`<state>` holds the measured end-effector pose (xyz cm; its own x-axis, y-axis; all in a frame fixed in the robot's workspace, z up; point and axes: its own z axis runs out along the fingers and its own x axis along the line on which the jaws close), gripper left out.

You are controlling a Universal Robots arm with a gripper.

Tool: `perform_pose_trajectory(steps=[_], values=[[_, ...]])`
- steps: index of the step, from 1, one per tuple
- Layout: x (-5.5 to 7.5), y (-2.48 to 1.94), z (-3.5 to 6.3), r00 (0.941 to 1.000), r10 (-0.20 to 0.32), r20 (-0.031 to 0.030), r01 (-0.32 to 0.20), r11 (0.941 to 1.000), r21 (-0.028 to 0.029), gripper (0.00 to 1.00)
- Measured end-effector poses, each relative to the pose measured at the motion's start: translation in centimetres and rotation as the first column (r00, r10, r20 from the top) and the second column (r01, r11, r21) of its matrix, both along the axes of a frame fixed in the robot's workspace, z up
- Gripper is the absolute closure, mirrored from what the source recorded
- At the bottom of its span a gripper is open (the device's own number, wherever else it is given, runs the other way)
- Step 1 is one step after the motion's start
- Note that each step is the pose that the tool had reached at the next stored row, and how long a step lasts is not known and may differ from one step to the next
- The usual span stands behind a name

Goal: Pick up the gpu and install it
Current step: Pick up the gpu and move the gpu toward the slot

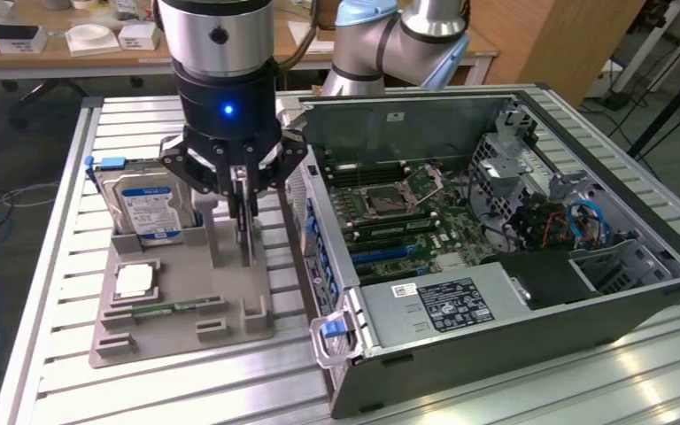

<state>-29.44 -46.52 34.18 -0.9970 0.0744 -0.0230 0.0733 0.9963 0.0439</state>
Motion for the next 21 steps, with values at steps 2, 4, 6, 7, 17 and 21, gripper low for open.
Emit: perform_pose_trajectory(steps=[2,4,6,7,17,21], values=[[0.0,0.00,0.21,1.0000,0.000,0.0000,0.000,1.0000,0.0000,0.74],[0.0,0.00,0.39,1.0000,0.000,0.0001,0.000,1.0000,0.0000,0.74],[0.0,0.00,0.57,1.0000,0.000,0.0001,0.000,1.0000,0.0001,0.74],[0.0,0.00,0.66,1.0000,0.000,0.0000,0.000,1.0000,0.0001,0.74],[0.0,0.00,1.65,1.0000,0.000,0.0001,0.000,1.0000,0.0000,0.74],[0.0,0.00,2.00,1.0000,0.000,0.0001,0.000,1.0000,0.0001,0.74]])
